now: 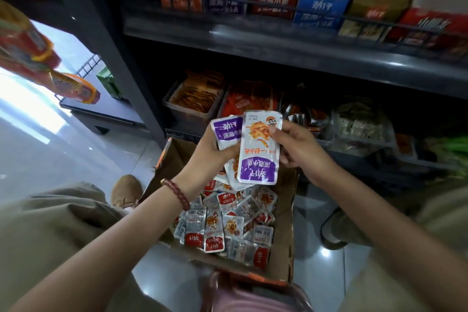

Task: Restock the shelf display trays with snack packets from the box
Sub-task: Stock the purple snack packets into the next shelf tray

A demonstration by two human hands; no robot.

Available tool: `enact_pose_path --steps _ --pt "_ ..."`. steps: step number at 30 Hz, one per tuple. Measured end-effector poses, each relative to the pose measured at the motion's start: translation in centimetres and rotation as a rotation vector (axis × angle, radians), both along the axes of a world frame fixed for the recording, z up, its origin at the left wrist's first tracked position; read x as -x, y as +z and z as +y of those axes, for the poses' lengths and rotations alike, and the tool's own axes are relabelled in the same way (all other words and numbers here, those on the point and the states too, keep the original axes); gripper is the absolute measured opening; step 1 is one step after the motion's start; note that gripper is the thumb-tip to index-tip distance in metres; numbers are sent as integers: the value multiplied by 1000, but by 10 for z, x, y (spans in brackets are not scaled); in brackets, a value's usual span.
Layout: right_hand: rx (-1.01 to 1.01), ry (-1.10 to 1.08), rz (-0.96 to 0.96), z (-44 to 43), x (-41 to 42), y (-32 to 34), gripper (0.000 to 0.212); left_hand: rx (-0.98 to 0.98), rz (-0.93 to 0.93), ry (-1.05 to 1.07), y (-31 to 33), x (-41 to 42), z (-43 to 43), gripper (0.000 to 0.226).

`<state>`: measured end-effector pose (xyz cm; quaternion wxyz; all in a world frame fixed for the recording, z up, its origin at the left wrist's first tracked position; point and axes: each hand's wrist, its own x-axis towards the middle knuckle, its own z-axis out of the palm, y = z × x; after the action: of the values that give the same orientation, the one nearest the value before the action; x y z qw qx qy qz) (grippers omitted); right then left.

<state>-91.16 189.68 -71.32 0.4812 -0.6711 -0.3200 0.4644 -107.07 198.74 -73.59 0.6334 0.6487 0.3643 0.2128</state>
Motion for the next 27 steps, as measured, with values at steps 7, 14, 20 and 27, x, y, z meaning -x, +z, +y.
enact_pose_path --steps 7,14,20,27 --pt "-293 -238 -24 0 -18 20 12 -53 -65 73 4 -3 3 85" --pt "-533 183 -924 0 -24 15 10 -313 37 -4 7 -9 2 70" --pt "-570 497 -1361 -7 -6 3 18 -219 12 -231 11 -11 3 26" --pt "-590 338 -1394 -5 -1 6 29 13 -126 -396 5 0 -6 30"
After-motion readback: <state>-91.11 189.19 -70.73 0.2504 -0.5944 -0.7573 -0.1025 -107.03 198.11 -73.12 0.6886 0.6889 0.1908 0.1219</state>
